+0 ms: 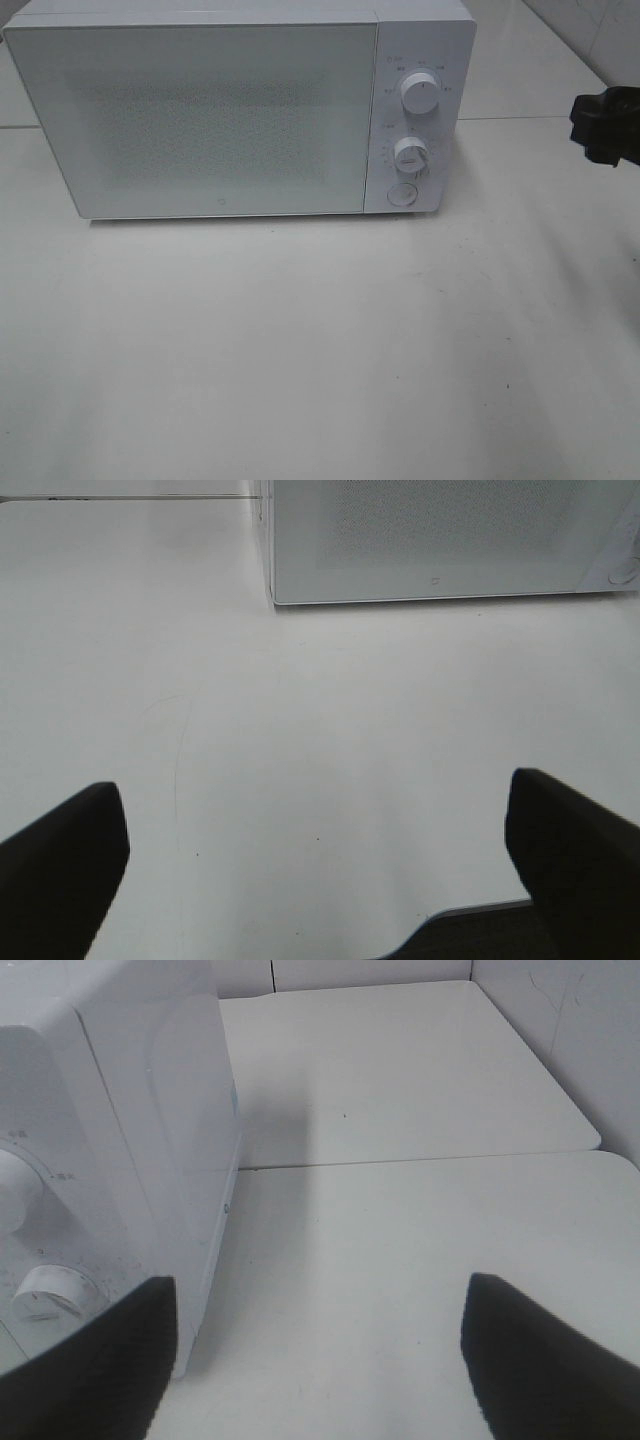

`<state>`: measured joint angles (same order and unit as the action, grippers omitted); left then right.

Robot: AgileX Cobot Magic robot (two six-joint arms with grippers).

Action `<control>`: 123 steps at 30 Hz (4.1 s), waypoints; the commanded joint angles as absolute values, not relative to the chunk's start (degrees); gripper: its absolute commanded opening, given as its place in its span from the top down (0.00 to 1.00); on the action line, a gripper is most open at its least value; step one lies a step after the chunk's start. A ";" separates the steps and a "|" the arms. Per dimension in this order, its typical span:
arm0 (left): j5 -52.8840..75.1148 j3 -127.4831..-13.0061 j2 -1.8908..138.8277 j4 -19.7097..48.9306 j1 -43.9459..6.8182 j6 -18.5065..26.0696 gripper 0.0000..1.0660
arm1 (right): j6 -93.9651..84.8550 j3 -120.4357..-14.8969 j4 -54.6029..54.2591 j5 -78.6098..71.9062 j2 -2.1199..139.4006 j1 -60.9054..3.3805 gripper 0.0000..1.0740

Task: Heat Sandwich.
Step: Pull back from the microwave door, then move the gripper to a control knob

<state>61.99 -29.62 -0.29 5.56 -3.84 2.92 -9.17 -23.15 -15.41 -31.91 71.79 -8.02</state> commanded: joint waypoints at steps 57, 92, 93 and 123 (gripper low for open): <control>61.19 -29.51 -1.66 6.13 -3.55 2.69 0.09 | -22.80 -34.49 -46.87 -64.29 105.48 -43.43 0.29; 61.19 -29.51 -1.32 6.07 -3.55 2.69 0.09 | -18.33 -49.39 -45.61 -64.80 119.52 -36.04 0.29; 61.19 -29.51 -1.32 6.07 -3.55 2.69 0.09 | -18.33 -49.39 -45.61 -64.80 119.52 -36.04 0.30; 61.19 -29.51 -1.32 6.07 -3.55 2.69 0.09 | -18.28 -49.39 -45.49 -64.74 119.52 -36.04 0.91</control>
<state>61.99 -29.62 -0.29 5.56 -3.84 2.92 -18.39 -48.70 -45.44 -63.88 119.58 -36.38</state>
